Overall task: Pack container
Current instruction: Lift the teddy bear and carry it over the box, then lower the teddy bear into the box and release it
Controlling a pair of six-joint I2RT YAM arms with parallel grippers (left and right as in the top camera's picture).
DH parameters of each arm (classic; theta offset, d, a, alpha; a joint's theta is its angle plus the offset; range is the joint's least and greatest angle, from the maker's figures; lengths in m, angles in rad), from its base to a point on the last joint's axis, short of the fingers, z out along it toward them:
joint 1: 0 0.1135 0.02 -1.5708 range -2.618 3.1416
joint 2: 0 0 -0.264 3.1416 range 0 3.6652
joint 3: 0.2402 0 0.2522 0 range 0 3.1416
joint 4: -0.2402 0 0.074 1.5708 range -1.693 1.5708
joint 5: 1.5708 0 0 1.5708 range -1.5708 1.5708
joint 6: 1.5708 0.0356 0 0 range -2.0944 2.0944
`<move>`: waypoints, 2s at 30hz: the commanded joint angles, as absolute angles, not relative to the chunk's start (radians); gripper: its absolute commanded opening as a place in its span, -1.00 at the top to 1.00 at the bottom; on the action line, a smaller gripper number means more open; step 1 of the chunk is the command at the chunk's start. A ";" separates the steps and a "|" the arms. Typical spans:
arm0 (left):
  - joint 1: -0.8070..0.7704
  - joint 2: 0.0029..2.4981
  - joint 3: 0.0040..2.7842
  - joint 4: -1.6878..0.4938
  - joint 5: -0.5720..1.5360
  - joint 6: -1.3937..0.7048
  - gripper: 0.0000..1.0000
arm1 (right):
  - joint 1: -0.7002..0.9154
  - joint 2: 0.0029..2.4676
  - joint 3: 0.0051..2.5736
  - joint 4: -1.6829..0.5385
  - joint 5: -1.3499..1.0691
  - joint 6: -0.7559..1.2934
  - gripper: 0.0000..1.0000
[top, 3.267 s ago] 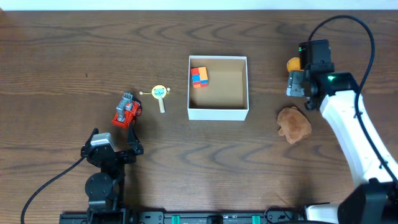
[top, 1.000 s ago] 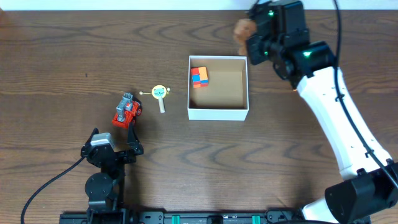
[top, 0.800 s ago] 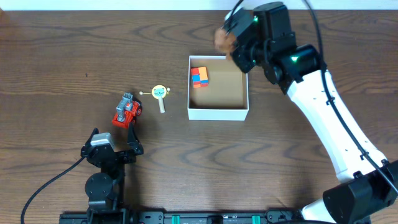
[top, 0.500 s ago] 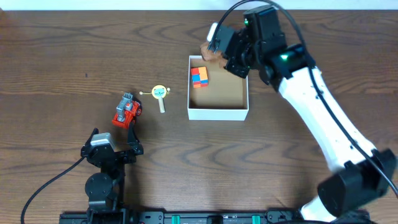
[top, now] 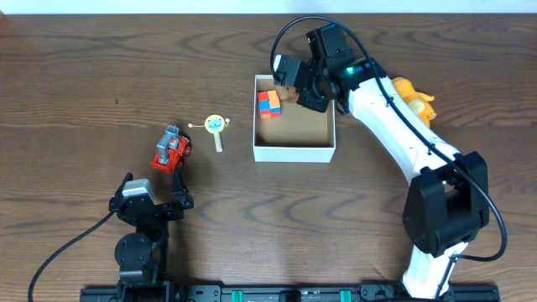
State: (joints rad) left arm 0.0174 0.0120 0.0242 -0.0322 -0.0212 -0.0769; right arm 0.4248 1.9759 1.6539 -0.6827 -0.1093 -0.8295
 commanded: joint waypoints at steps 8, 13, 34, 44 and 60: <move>0.014 0.011 0.004 -0.071 -0.026 -0.064 -0.96 | 0.415 2.012 1.666 -0.683 -0.036 -0.846 0.98; 0.014 0.010 0.004 -0.071 -0.026 -0.064 -0.96 | 0.413 2.016 1.666 -0.688 -0.030 -0.846 0.98; 0.014 0.011 0.004 -0.071 -0.027 -0.064 -0.96 | 0.413 2.016 1.660 -0.749 -0.035 -0.782 0.98; 0.014 0.010 0.004 -0.071 -0.026 -0.064 -0.96 | 0.413 2.016 1.565 -0.646 -0.034 -0.783 0.98; 0.014 0.010 0.004 -0.071 -0.026 -0.064 -0.96 | 0.413 2.016 1.542 -0.546 -0.034 -0.778 -0.20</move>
